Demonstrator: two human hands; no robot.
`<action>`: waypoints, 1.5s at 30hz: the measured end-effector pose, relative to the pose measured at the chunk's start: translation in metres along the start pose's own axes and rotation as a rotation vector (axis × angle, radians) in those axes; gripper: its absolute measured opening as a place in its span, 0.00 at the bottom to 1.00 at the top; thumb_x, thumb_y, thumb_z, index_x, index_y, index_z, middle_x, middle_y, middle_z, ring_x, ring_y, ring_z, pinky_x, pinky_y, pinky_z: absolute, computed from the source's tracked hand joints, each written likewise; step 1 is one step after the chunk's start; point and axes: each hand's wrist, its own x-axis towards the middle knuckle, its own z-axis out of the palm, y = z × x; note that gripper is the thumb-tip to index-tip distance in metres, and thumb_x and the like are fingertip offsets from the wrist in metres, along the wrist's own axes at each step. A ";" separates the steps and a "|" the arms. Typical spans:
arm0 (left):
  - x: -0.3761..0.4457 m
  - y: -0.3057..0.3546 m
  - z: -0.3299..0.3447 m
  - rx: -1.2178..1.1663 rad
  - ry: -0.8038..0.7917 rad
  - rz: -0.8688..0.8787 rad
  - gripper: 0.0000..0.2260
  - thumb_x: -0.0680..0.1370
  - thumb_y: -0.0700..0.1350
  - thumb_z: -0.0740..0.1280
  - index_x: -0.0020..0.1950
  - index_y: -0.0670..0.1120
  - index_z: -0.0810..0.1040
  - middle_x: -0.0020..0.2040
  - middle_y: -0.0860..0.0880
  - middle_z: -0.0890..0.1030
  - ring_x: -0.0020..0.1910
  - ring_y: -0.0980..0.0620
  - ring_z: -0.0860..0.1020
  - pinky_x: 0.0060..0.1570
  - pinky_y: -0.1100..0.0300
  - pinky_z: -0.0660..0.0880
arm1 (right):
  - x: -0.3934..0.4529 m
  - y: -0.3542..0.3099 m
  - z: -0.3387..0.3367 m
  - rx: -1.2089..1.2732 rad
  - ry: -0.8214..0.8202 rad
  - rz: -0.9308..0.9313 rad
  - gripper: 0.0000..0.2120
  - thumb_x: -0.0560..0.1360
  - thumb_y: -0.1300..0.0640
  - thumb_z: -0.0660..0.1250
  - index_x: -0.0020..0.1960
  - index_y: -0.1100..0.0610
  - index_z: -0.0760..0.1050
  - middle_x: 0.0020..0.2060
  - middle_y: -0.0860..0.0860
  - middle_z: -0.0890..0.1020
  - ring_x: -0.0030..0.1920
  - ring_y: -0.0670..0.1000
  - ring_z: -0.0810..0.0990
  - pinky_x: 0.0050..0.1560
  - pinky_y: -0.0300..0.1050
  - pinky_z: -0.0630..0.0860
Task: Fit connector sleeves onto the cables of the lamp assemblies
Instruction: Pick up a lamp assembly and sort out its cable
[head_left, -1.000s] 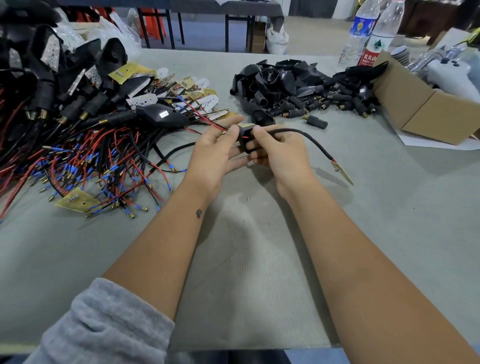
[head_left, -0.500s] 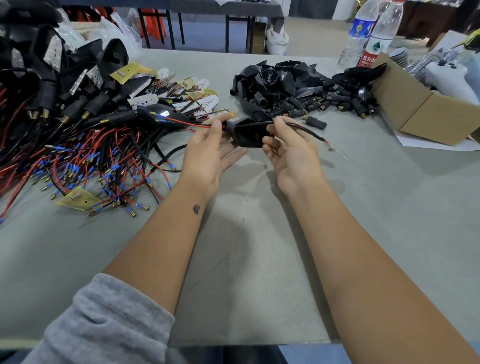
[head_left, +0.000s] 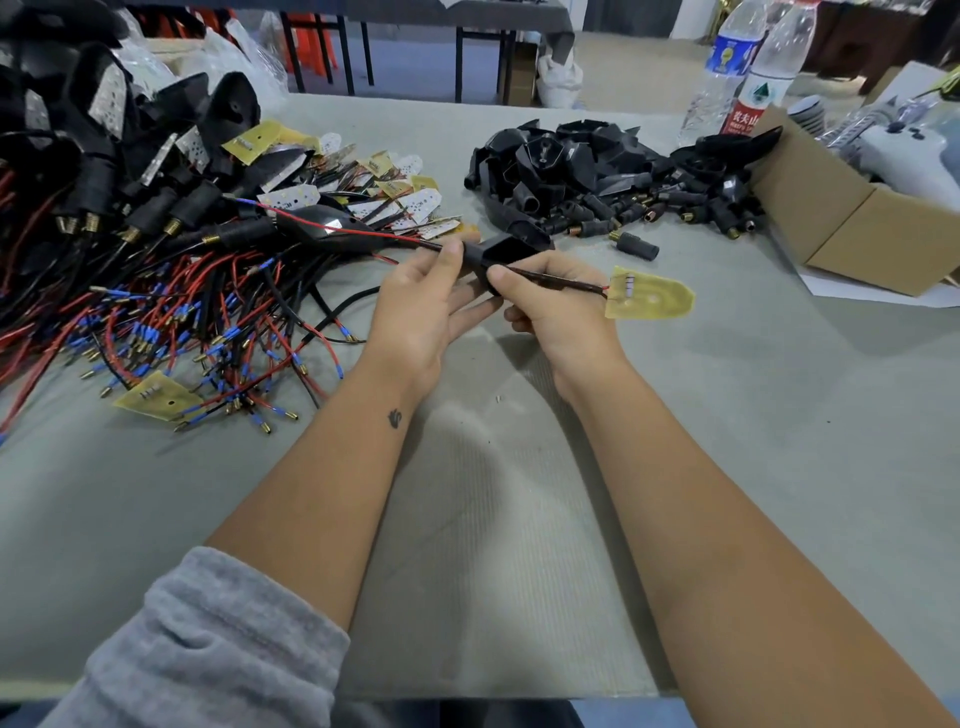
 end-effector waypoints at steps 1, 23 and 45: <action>0.000 0.000 0.000 0.005 0.021 0.020 0.10 0.84 0.44 0.58 0.50 0.46 0.79 0.45 0.47 0.86 0.48 0.47 0.84 0.45 0.55 0.82 | 0.000 0.000 0.000 0.000 -0.017 -0.001 0.07 0.73 0.63 0.73 0.39 0.56 0.77 0.32 0.53 0.77 0.31 0.47 0.74 0.32 0.35 0.71; 0.013 0.002 -0.008 0.025 0.389 0.206 0.09 0.84 0.43 0.58 0.52 0.42 0.76 0.45 0.47 0.83 0.45 0.50 0.84 0.39 0.59 0.81 | 0.003 -0.010 -0.013 0.352 0.071 0.044 0.25 0.74 0.70 0.68 0.65 0.51 0.68 0.40 0.52 0.80 0.31 0.48 0.77 0.38 0.42 0.76; 0.009 0.013 -0.017 -0.281 0.504 0.198 0.10 0.84 0.47 0.58 0.47 0.45 0.75 0.45 0.46 0.80 0.44 0.47 0.83 0.40 0.57 0.81 | 0.003 -0.002 -0.010 -0.223 -0.001 -0.096 0.10 0.77 0.69 0.64 0.53 0.56 0.77 0.42 0.50 0.81 0.39 0.47 0.81 0.47 0.42 0.79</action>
